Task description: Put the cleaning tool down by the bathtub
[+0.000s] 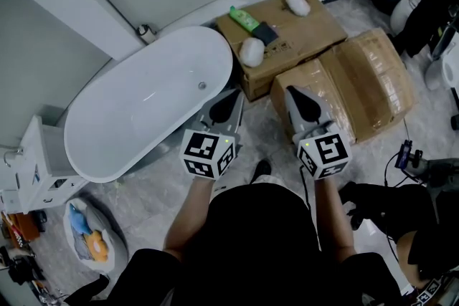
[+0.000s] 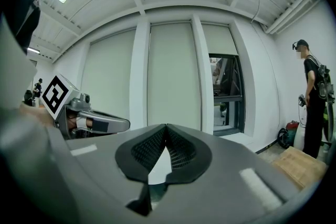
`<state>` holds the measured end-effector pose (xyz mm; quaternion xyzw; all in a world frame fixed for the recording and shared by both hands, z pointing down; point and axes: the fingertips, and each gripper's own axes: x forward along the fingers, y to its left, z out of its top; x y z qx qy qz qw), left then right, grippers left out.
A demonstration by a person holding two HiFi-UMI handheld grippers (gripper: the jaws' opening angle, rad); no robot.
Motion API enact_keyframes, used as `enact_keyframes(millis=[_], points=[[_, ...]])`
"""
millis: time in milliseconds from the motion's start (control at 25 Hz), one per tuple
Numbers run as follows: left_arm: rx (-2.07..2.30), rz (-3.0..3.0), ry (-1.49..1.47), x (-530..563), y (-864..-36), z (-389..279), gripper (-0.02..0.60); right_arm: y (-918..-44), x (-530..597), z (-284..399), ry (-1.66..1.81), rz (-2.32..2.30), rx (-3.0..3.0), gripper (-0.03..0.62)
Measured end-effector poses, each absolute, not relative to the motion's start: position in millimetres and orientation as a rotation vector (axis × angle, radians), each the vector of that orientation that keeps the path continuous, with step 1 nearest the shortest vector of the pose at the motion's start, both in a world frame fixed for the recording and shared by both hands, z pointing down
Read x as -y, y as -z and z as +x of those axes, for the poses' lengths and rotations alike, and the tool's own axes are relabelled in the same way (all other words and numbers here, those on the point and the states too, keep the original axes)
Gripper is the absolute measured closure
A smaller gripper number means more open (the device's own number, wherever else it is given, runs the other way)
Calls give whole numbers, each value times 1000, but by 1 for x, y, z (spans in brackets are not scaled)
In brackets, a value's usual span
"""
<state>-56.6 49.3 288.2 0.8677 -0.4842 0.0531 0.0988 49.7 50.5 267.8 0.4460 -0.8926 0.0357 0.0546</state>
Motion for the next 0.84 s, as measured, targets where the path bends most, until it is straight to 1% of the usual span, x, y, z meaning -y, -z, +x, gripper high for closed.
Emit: enact_keyframes(millis=[840], points=[[1445, 2540, -196, -43, -299, -59, 581, -276, -42, 50, -138, 1340, 2716, 587]])
